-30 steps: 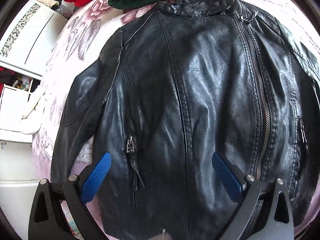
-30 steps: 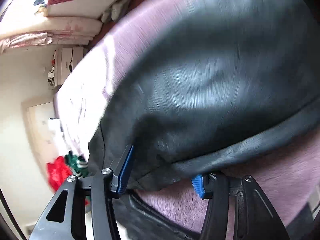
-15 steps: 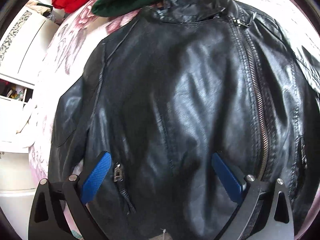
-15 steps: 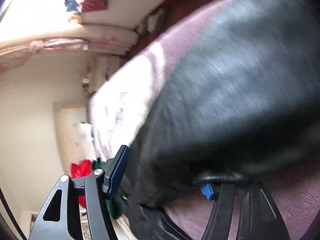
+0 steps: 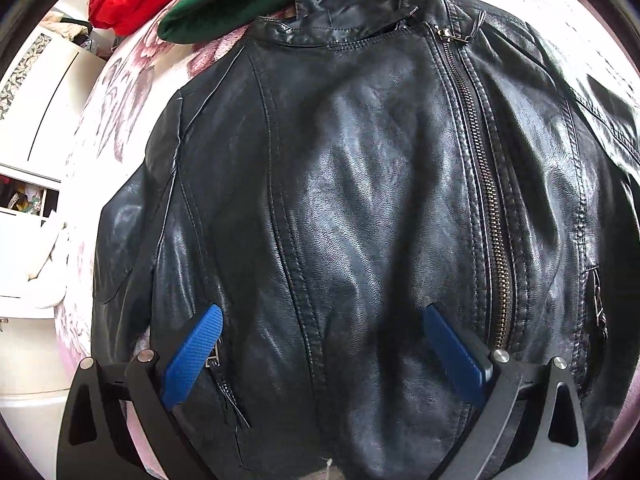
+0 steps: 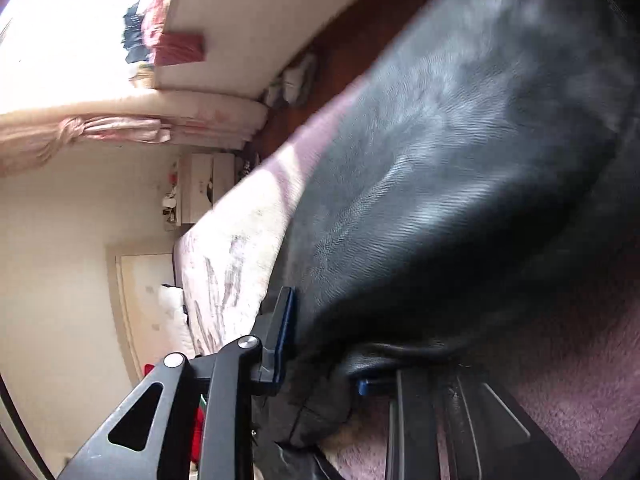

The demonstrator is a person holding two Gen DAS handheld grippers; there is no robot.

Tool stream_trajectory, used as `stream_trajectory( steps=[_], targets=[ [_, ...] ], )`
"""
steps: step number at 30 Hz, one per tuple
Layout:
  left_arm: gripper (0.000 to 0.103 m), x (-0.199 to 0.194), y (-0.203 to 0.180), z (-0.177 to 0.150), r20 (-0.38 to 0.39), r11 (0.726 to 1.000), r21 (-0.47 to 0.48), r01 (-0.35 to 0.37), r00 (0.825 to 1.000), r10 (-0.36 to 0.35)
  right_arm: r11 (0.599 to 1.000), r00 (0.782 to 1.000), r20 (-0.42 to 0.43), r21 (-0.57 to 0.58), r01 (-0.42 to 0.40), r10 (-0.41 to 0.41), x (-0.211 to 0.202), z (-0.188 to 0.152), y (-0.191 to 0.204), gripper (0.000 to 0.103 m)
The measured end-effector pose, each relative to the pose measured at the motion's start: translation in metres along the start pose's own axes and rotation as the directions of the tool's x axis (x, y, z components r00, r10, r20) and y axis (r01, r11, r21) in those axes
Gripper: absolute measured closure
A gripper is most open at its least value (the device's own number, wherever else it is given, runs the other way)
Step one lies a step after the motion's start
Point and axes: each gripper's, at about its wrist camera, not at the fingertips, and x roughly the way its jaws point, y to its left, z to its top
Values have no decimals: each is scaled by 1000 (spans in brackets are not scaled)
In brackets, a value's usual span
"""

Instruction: Fold large clothes

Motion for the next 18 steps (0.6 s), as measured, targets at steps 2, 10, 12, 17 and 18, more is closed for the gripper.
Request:
stream_trajectory(
  steps=[2,10,12,17,18],
  targets=[
    [0,-1,-1,0,6,1000,-3,1,1000,-1,998,999,12,-43,37,-37,9,0,6,76],
    [0,-2,-8,1,14,1000,6,-4,1000,4,991,993,-56,92,-98,103,39,32,-10,51],
    [0,-1,-7,3,17,1000,8,-8,1000,7,991,993,-47,85,-104,108,43,38,-3,90],
    [0,-2,2,5,18,1000,-8,-30,999,30,998,999,-25,-52,-40,39,25,46,37,97],
    [0,-3,7,6,18,999,-17,-32,999,32,994,999,-23,-102,-26,23,19,43,53,97]
  ],
)
